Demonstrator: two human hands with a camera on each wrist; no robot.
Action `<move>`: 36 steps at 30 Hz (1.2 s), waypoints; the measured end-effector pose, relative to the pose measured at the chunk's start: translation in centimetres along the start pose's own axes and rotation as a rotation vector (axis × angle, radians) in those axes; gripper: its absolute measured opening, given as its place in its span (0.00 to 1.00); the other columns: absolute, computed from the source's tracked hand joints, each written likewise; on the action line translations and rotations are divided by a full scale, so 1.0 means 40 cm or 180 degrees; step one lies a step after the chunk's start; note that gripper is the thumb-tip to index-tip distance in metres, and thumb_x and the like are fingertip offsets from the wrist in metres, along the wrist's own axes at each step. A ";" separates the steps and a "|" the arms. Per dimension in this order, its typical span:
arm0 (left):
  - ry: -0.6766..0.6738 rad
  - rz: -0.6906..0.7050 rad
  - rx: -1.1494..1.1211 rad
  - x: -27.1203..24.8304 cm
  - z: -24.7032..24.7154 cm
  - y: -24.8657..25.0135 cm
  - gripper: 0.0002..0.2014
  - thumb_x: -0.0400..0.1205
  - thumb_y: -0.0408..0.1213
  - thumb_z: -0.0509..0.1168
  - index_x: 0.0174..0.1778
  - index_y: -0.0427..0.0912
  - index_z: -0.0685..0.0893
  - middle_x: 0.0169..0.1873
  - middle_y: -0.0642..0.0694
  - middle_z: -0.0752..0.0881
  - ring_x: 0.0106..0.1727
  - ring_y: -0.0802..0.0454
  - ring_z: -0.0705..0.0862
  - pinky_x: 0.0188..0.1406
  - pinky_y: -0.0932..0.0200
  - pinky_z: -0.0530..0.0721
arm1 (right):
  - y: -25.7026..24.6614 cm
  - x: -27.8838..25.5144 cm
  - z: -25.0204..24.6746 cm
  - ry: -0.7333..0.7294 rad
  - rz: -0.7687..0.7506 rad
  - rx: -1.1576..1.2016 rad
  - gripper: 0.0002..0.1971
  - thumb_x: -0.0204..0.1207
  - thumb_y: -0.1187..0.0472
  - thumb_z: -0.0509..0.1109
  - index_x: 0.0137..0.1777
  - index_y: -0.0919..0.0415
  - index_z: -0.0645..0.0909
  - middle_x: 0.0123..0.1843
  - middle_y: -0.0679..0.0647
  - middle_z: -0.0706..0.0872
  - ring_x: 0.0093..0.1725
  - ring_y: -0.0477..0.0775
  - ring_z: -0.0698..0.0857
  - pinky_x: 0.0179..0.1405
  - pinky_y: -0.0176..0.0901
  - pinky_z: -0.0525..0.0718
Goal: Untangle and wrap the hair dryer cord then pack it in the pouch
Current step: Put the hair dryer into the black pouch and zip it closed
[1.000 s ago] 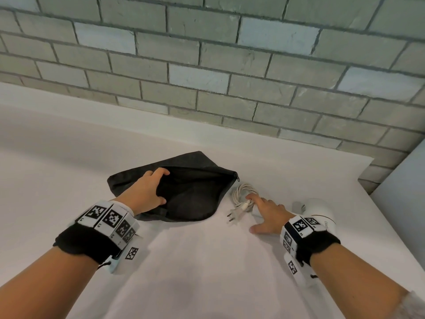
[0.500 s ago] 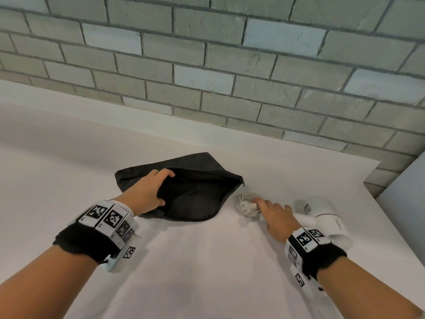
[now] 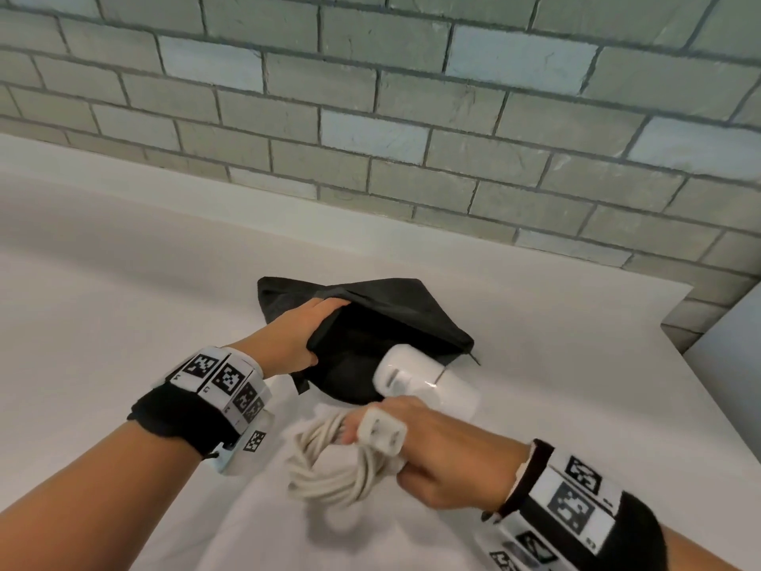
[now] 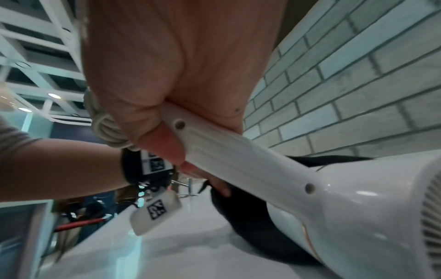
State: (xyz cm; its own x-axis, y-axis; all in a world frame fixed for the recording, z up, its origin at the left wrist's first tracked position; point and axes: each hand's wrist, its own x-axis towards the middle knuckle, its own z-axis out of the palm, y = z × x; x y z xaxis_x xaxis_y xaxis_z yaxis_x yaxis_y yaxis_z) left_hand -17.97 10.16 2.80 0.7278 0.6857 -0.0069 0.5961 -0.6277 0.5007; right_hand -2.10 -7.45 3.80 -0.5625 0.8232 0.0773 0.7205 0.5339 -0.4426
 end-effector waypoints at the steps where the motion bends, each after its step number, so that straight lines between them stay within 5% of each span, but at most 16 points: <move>1: -0.0023 0.0057 -0.0002 -0.001 0.002 0.003 0.43 0.70 0.23 0.68 0.78 0.51 0.57 0.76 0.47 0.65 0.75 0.46 0.68 0.72 0.56 0.68 | -0.016 0.014 0.002 0.0016 -0.0114 0.0044 0.27 0.64 0.74 0.59 0.65 0.57 0.69 0.56 0.56 0.80 0.53 0.58 0.77 0.61 0.54 0.73; 5: -0.0088 0.0467 -0.0162 -0.014 0.011 -0.002 0.42 0.69 0.23 0.68 0.76 0.55 0.60 0.74 0.50 0.68 0.74 0.51 0.68 0.72 0.61 0.66 | -0.002 0.073 0.004 0.0180 -0.0076 -0.0082 0.26 0.64 0.75 0.60 0.64 0.60 0.70 0.55 0.57 0.79 0.53 0.61 0.78 0.59 0.58 0.74; 8: 0.0070 0.0625 -0.0248 -0.028 -0.001 -0.011 0.39 0.71 0.25 0.69 0.73 0.60 0.63 0.66 0.56 0.68 0.68 0.58 0.70 0.62 0.77 0.69 | 0.056 0.088 -0.010 0.0333 0.0316 -0.0180 0.23 0.66 0.71 0.60 0.63 0.60 0.71 0.55 0.55 0.79 0.53 0.58 0.78 0.59 0.56 0.76; 11: 0.0132 0.0733 -0.0223 -0.039 -0.003 0.003 0.35 0.72 0.23 0.67 0.75 0.49 0.66 0.65 0.51 0.69 0.66 0.56 0.72 0.58 0.78 0.72 | 0.097 0.086 -0.028 0.0581 0.0636 -0.0258 0.23 0.69 0.64 0.57 0.66 0.57 0.69 0.57 0.54 0.79 0.55 0.53 0.77 0.61 0.50 0.75; 16: 0.0396 0.0740 -0.0299 -0.036 0.017 0.030 0.35 0.70 0.19 0.63 0.75 0.41 0.68 0.67 0.47 0.70 0.64 0.60 0.70 0.57 0.87 0.63 | 0.119 0.109 -0.030 0.0804 0.1025 -0.0378 0.28 0.67 0.74 0.59 0.67 0.56 0.66 0.56 0.54 0.78 0.52 0.56 0.77 0.58 0.46 0.73; 19: 0.0680 0.0704 -0.0401 -0.034 0.022 0.024 0.35 0.67 0.16 0.59 0.73 0.39 0.70 0.68 0.46 0.71 0.69 0.55 0.71 0.61 0.86 0.63 | 0.117 0.118 -0.038 0.0720 0.1087 -0.0396 0.23 0.69 0.75 0.58 0.64 0.62 0.67 0.56 0.59 0.78 0.54 0.59 0.76 0.55 0.40 0.66; 25: 0.1408 0.0809 -0.0778 -0.068 0.030 0.043 0.30 0.68 0.13 0.55 0.65 0.37 0.80 0.61 0.52 0.76 0.62 0.63 0.75 0.60 0.80 0.70 | 0.131 0.144 -0.034 0.0748 0.1217 -0.0424 0.27 0.71 0.73 0.59 0.71 0.61 0.62 0.61 0.60 0.77 0.60 0.60 0.75 0.66 0.50 0.71; 27: 0.1641 0.0626 -0.0950 -0.081 0.034 0.050 0.27 0.68 0.14 0.57 0.60 0.39 0.81 0.55 0.51 0.78 0.53 0.70 0.77 0.53 0.78 0.74 | 0.134 0.153 -0.041 0.0773 0.1296 -0.0509 0.26 0.71 0.73 0.59 0.71 0.64 0.62 0.60 0.61 0.76 0.59 0.60 0.74 0.65 0.47 0.69; 30: 0.2080 -0.0142 -0.1377 -0.084 0.029 0.046 0.20 0.70 0.17 0.62 0.50 0.45 0.75 0.43 0.51 0.78 0.37 0.62 0.77 0.38 0.75 0.76 | 0.131 0.163 -0.040 0.0801 0.1266 -0.0622 0.27 0.71 0.74 0.60 0.71 0.63 0.63 0.60 0.60 0.76 0.59 0.59 0.75 0.65 0.48 0.69; 32: 0.2013 -0.0595 -0.1509 -0.074 0.021 0.042 0.15 0.71 0.20 0.65 0.41 0.47 0.77 0.35 0.53 0.78 0.32 0.60 0.75 0.34 0.74 0.75 | 0.129 0.169 -0.025 0.0751 0.1263 -0.0773 0.27 0.71 0.75 0.59 0.71 0.60 0.63 0.60 0.58 0.76 0.58 0.59 0.74 0.66 0.49 0.69; 34: 0.1847 -0.0493 -0.1441 -0.073 0.017 0.055 0.18 0.71 0.19 0.64 0.30 0.50 0.76 0.30 0.54 0.77 0.29 0.60 0.74 0.31 0.77 0.74 | 0.130 0.171 -0.013 0.0839 0.1355 -0.0864 0.28 0.71 0.76 0.59 0.70 0.58 0.63 0.59 0.57 0.75 0.58 0.58 0.74 0.67 0.48 0.68; 36: 0.1792 -0.0295 -0.1568 -0.081 0.014 0.072 0.20 0.71 0.18 0.63 0.29 0.51 0.74 0.28 0.54 0.76 0.27 0.60 0.74 0.30 0.76 0.74 | 0.136 0.172 -0.015 0.0951 0.1399 -0.0878 0.29 0.70 0.77 0.59 0.70 0.58 0.63 0.58 0.57 0.75 0.57 0.58 0.74 0.67 0.47 0.67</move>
State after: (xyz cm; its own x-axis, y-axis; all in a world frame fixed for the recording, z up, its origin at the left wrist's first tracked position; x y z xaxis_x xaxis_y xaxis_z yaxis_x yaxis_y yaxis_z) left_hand -18.43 5.91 3.77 0.3201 0.8954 0.3095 0.3296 -0.4116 0.8497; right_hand -1.81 1.24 2.48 -0.0781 0.9756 0.2050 0.9610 0.1284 -0.2449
